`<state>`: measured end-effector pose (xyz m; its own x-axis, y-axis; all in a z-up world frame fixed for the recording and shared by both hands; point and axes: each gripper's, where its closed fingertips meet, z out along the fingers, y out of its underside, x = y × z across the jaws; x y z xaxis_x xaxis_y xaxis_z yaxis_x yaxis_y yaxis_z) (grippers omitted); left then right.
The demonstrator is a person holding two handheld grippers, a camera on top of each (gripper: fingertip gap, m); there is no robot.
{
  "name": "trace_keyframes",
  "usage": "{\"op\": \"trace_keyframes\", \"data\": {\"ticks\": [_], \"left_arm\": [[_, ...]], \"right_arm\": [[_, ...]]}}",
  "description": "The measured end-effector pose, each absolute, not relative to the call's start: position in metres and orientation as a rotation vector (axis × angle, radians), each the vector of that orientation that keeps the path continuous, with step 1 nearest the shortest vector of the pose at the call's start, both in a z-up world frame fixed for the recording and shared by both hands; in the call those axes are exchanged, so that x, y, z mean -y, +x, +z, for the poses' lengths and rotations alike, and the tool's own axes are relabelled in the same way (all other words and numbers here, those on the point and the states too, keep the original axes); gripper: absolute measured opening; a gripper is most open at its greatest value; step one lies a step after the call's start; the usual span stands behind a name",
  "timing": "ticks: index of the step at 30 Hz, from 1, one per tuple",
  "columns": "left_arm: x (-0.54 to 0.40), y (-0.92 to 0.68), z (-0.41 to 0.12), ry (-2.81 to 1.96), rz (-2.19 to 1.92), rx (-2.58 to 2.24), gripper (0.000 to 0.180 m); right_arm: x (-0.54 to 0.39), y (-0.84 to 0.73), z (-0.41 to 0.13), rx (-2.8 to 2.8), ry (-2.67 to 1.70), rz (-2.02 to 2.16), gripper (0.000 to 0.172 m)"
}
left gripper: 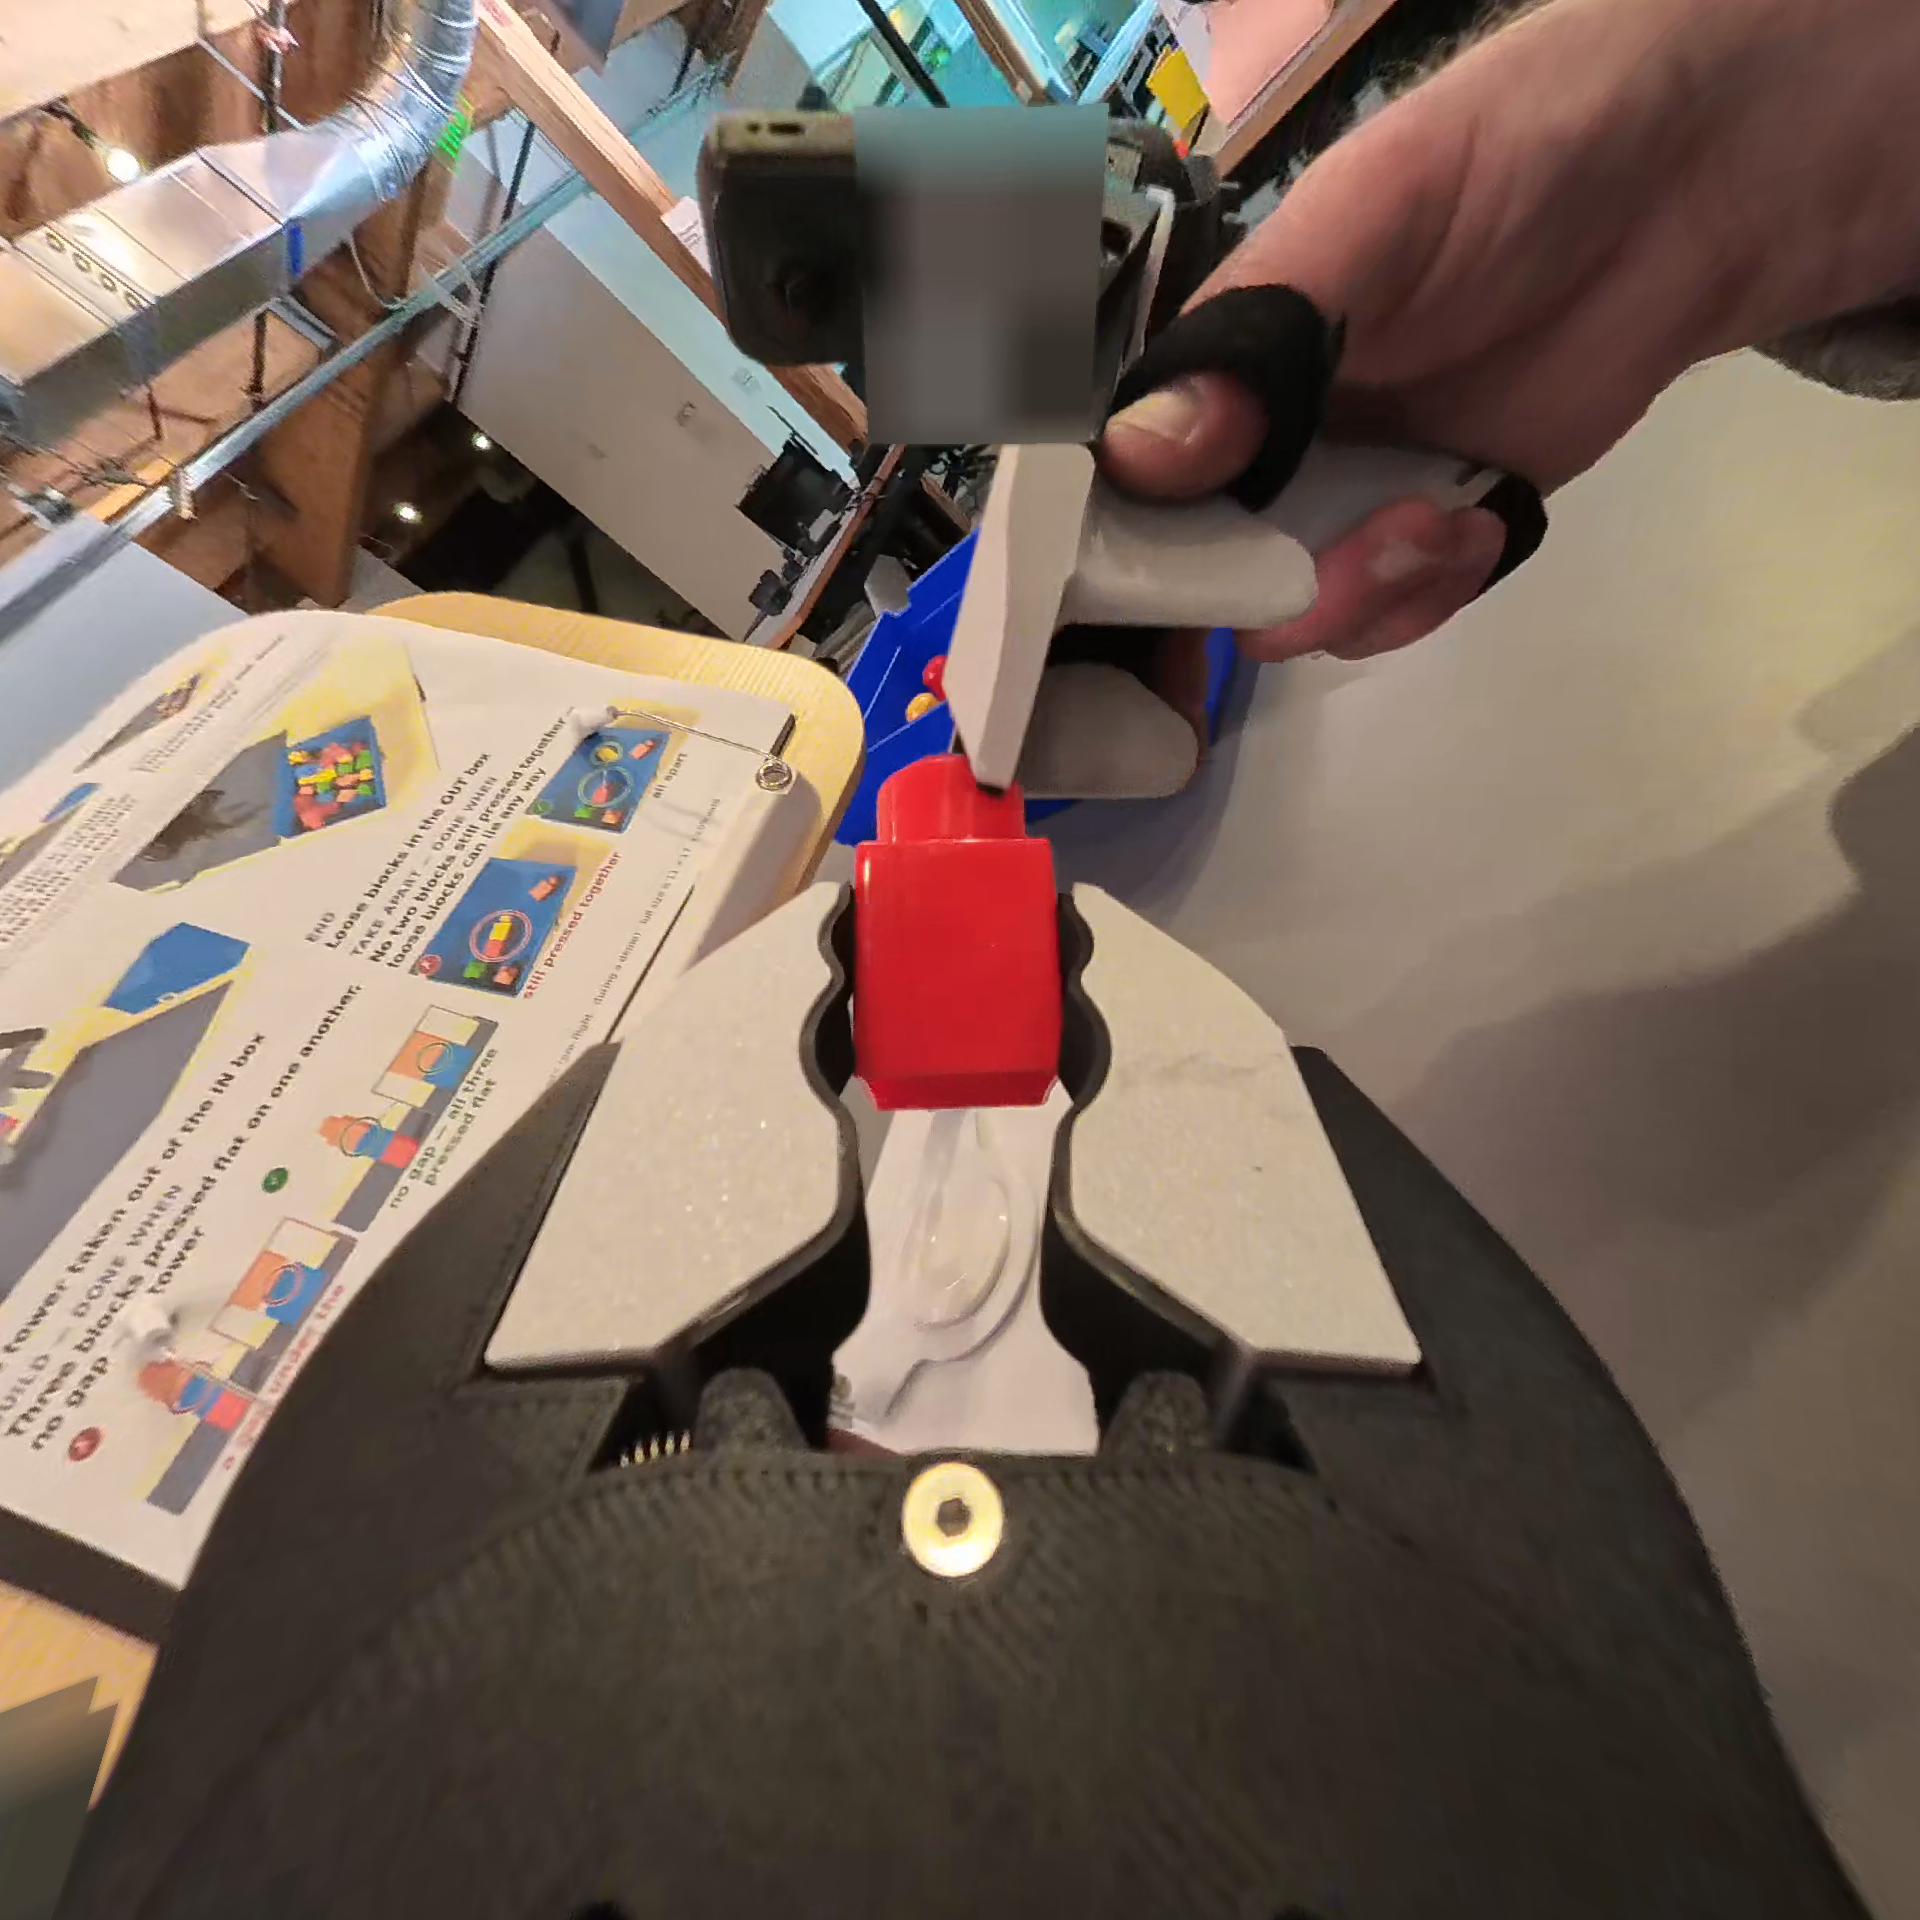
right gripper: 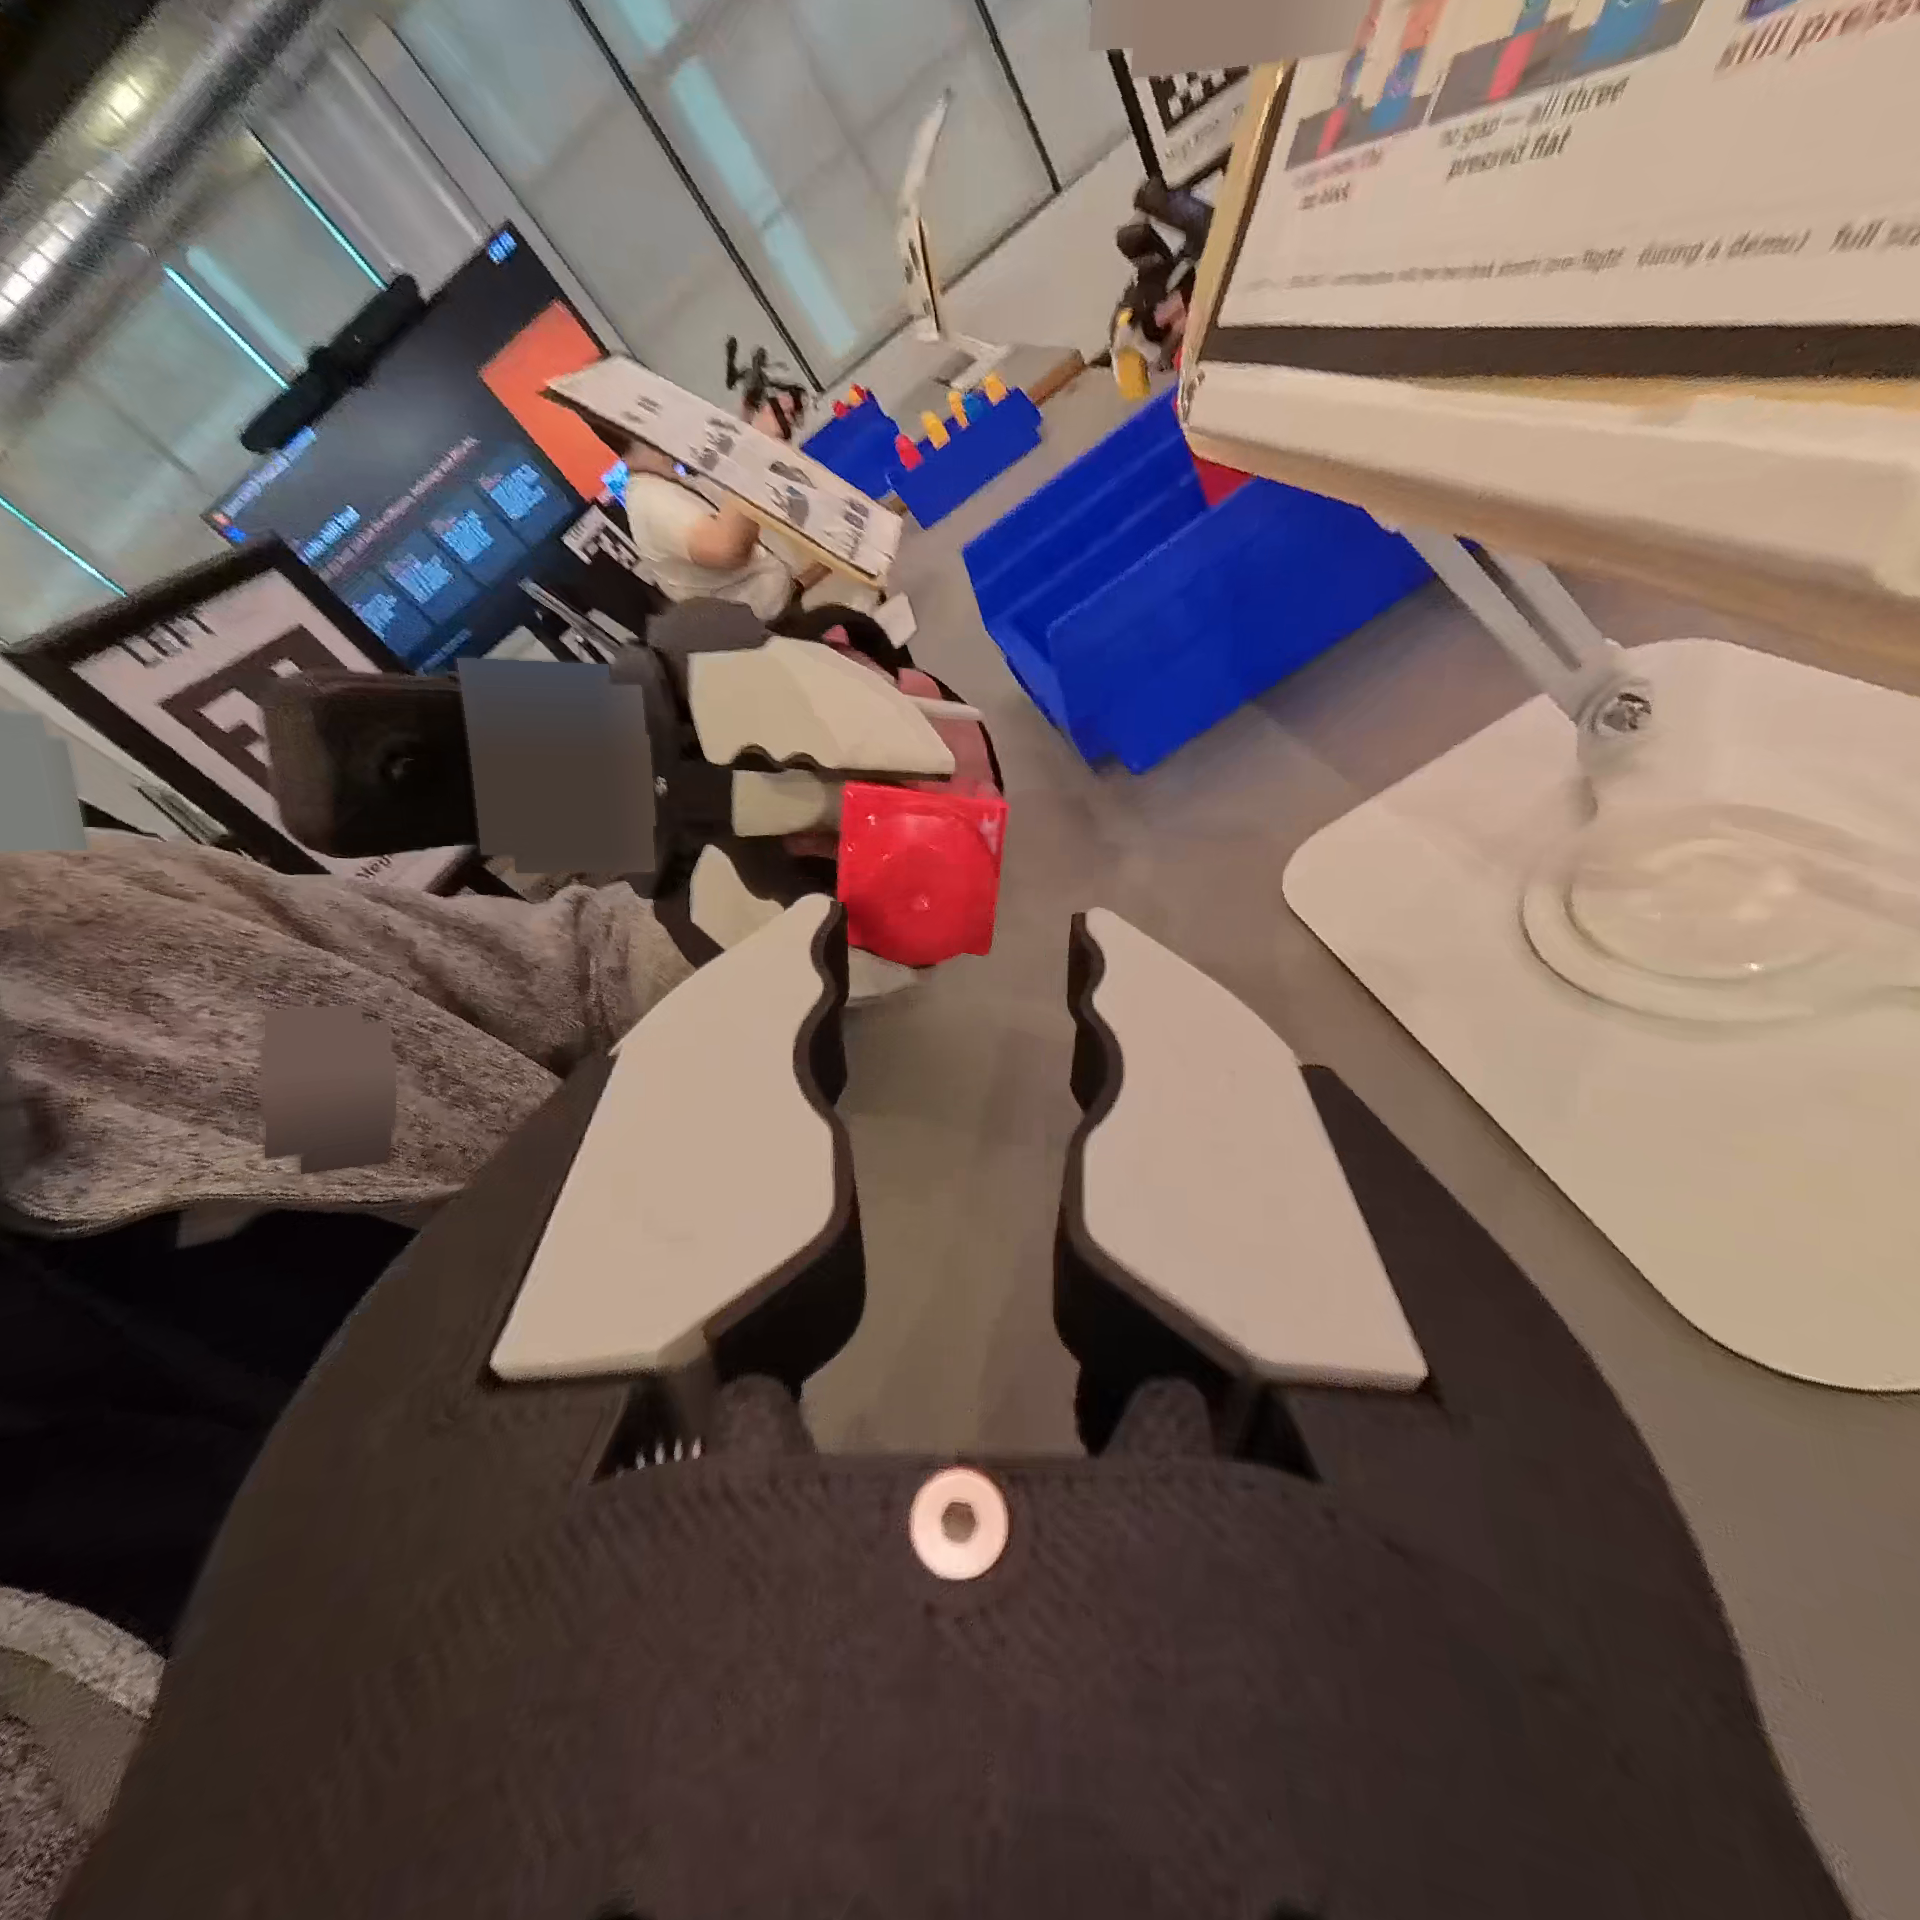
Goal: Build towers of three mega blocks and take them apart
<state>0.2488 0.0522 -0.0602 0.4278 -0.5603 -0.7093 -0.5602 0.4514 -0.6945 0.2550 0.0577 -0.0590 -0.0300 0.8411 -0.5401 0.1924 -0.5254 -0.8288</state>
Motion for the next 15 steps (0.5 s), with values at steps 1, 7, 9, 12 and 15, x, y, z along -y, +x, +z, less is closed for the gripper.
{"op": "trace_keyframes", "data": {"ticks": [1, 7, 9, 12, 15], "left_arm": [[-0.051, 0.249, -0.060, -1.175, 0.008, -1.210, 0.035], [-0.049, 0.252, -0.059, -1.154, 0.043, -1.228, 0.035], [-0.048, 0.254, -0.061, -1.142, 0.070, -1.243, 0.035], [-0.048, 0.255, -0.061, -1.142, 0.069, -1.243, 0.035], [-0.049, 0.255, -0.062, -1.140, 0.083, -1.242, 0.035]], "right_arm": [[-0.057, 0.253, -0.061, 1.092, -1.729, 1.588, 0.044], [-0.049, 0.251, -0.055, 1.105, -1.695, 1.665, 0.036], [-0.046, 0.248, -0.053, 1.099, -1.671, 1.706, 0.031], [-0.046, 0.247, -0.056, 1.093, -1.682, 1.730, 0.031], [-0.047, 0.247, -0.056, 1.098, -1.672, 1.717, 0.031]]}}
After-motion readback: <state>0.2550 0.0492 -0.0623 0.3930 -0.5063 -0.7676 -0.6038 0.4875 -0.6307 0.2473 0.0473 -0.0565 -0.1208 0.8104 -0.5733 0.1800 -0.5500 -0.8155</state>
